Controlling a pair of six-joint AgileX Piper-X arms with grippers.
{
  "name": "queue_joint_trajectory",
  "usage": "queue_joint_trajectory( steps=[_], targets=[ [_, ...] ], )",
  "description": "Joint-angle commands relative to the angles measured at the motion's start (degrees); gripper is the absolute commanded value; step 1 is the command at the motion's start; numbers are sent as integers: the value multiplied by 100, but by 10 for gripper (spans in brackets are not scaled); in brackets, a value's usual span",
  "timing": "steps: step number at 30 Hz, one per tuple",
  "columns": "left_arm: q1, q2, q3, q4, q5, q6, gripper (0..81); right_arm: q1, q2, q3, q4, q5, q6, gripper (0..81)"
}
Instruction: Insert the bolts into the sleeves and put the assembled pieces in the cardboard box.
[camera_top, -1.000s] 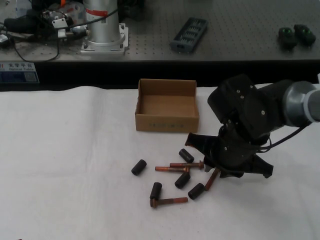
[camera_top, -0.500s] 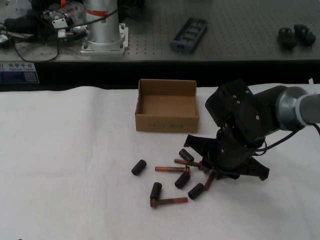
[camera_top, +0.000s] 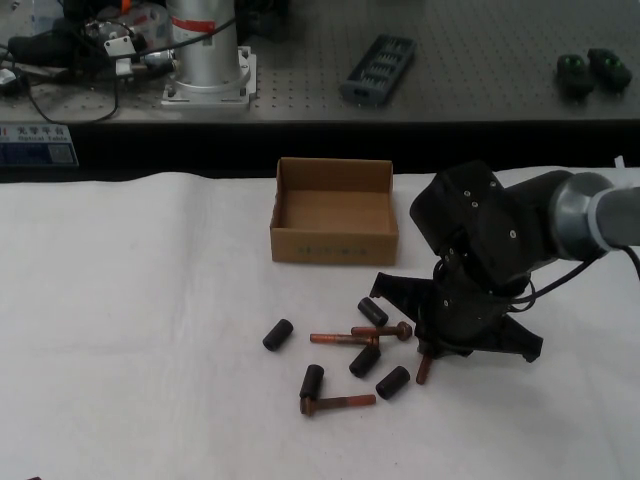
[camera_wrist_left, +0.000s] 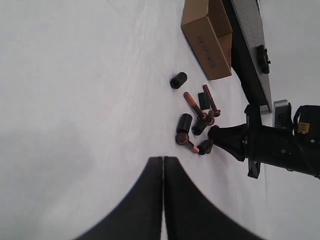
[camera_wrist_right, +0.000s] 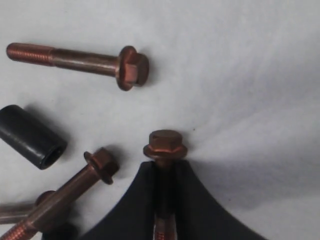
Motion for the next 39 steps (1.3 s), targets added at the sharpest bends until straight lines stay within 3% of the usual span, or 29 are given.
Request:
queue_joint_trajectory(
  steps=[1,6,12,18,23,31,39],
  targets=[
    [16,0,-64,-36,-56,27,6,10,107,8,79,-165,-141,29],
    [16,0,-64,-36,-44,38,6,10,-69,8,145,-187,-523,29],
    [16,0,-64,-357,216,879,6,10,-657,8,496,-187,-1546,29],
    [16,0,-64,-686,204,970,6,10,-1433,42,1235,-187,-2766,29],
    [-69,0,-132,-670,163,1133,6,10,-2151,400,1499,-217,-3119,29],
    [-624,869,-588,-671,-13,1938,6,10,-3564,1295,1831,-682,-3132,29],
    [-1570,3462,-1535,-1374,-238,3296,6,10,-4796,1830,2404,-804,-3132,29]
  ],
)
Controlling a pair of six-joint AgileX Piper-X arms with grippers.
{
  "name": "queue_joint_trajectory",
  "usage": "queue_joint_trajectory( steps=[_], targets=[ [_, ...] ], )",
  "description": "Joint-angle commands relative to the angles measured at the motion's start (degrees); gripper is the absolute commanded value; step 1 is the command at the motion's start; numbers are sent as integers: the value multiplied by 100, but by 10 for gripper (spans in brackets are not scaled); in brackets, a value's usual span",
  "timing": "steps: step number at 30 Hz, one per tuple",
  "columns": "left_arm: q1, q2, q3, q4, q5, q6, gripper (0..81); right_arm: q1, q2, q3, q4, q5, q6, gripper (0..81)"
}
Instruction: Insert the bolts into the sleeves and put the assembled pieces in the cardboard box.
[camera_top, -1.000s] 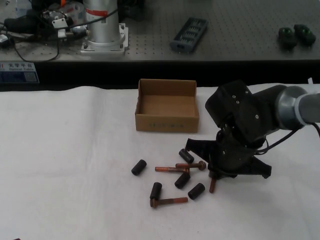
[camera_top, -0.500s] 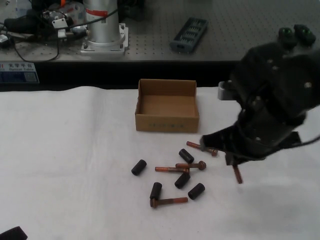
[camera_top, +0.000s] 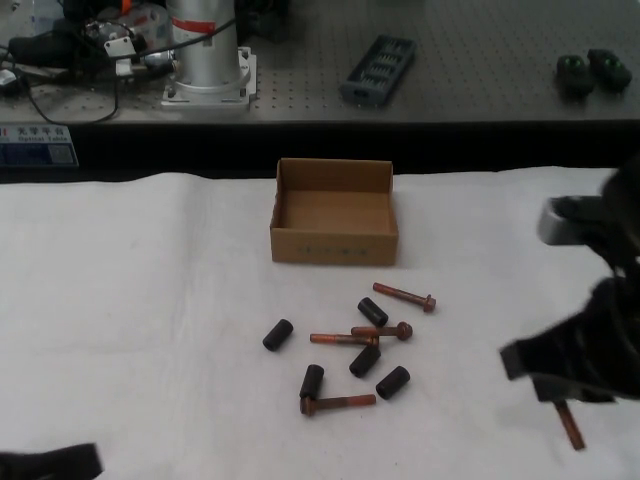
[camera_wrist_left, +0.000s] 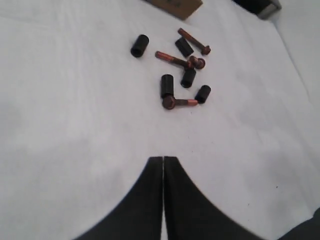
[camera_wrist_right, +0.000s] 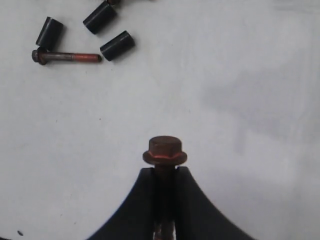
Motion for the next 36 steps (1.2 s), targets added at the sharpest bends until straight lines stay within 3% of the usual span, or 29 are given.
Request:
queue_joint_trajectory(
  steps=[1,5,11,13,23,30,36],
  targets=[
    [-221,555,-448,-520,-131,503,6,10,-274,39,153,-72,-46,29],
    [-724,2162,-1345,-940,-196,1108,34,10,-758,102,289,-73,-169,29],
    [-1143,4157,-2678,-931,-375,1676,291,10,-1222,99,397,-73,-194,29],
    [-1181,4729,-3068,-931,-561,1741,338,10,-1317,99,393,-73,-194,29],
    [-1178,6422,-4237,-875,-586,2646,338,10,-1476,99,380,-73,-194,29],
    [-1248,6886,-4660,-312,-1148,4626,338,10,-1476,99,341,-73,-306,29],
    [-1249,7115,-4661,-352,-1519,4835,338,10,-1476,99,341,-73,-306,29]
  ],
)
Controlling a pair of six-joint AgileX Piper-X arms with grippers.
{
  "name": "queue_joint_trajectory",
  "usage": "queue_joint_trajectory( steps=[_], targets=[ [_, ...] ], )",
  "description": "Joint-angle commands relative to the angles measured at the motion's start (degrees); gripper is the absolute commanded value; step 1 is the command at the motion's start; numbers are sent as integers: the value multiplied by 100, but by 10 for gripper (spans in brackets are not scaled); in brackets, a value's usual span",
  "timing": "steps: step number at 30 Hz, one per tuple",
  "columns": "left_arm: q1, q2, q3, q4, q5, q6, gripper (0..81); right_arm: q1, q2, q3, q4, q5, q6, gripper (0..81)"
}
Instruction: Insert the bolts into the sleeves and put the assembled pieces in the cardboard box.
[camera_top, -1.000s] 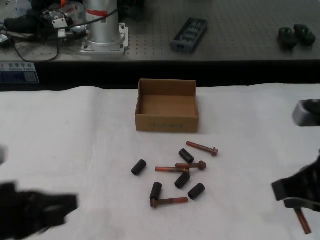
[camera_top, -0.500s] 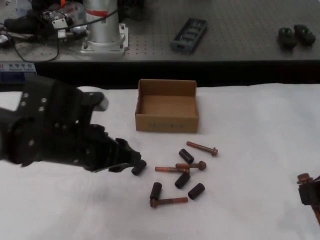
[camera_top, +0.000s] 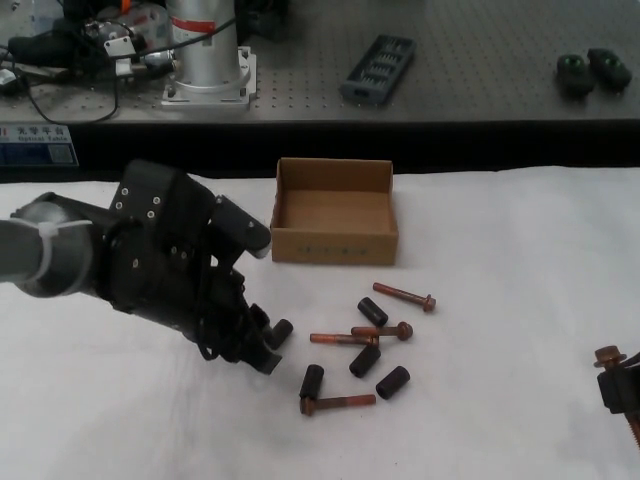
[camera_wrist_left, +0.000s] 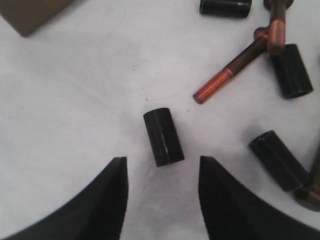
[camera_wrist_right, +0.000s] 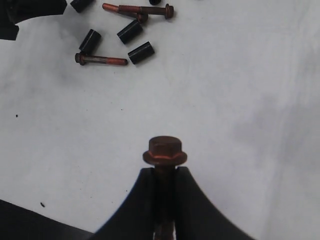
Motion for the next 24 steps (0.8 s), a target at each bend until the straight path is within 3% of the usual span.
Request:
queue_joint_trajectory(
  steps=[1,13,24],
  targets=[
    [-58,140,-60,21,-221,313,338,10,-49,-7,-54,-44,-51,29],
    [-363,513,-93,-236,-221,452,338,10,-49,-7,-54,-44,-307,29],
    [-368,662,-108,-533,-563,452,338,10,-49,-7,-54,-44,-307,29]
  ],
)
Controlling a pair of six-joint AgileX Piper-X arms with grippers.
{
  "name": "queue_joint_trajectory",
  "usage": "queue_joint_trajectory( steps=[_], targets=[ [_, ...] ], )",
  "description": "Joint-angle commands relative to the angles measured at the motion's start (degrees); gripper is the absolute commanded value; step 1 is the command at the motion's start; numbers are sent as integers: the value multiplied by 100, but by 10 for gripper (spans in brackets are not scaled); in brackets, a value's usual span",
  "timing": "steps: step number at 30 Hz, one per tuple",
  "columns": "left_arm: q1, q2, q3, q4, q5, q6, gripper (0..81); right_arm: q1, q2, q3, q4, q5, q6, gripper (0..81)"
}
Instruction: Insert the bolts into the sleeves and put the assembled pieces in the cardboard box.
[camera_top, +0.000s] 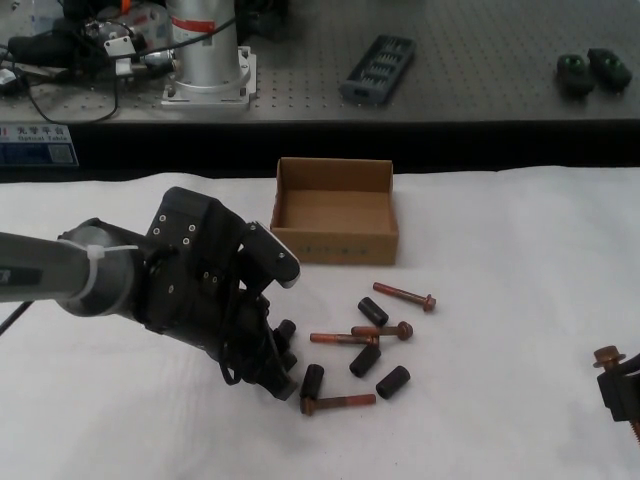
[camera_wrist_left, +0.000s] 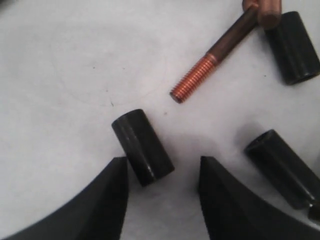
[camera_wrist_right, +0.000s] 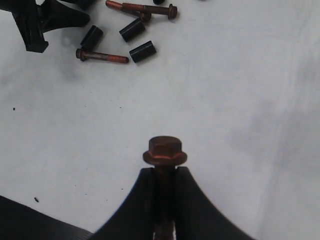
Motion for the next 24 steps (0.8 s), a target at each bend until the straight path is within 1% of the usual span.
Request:
queue_joint_trajectory(
  steps=[1,6,9,19,24],
  targets=[
    [-31,142,-50,-196,-392,45,338,10,-35,-7,-54,-44,-48,29],
    [-31,142,-50,-194,-513,45,338,10,-34,-7,-54,-44,-48,29],
    [-31,142,-50,-194,-698,45,330,10,-35,-7,-54,-44,-150,29],
    [-31,268,-59,-194,-729,45,136,-8,-35,-7,-54,-44,-224,29],
    [-39,356,-59,-194,-729,45,18,-8,-35,-7,-54,-44,-224,29]
  ],
)
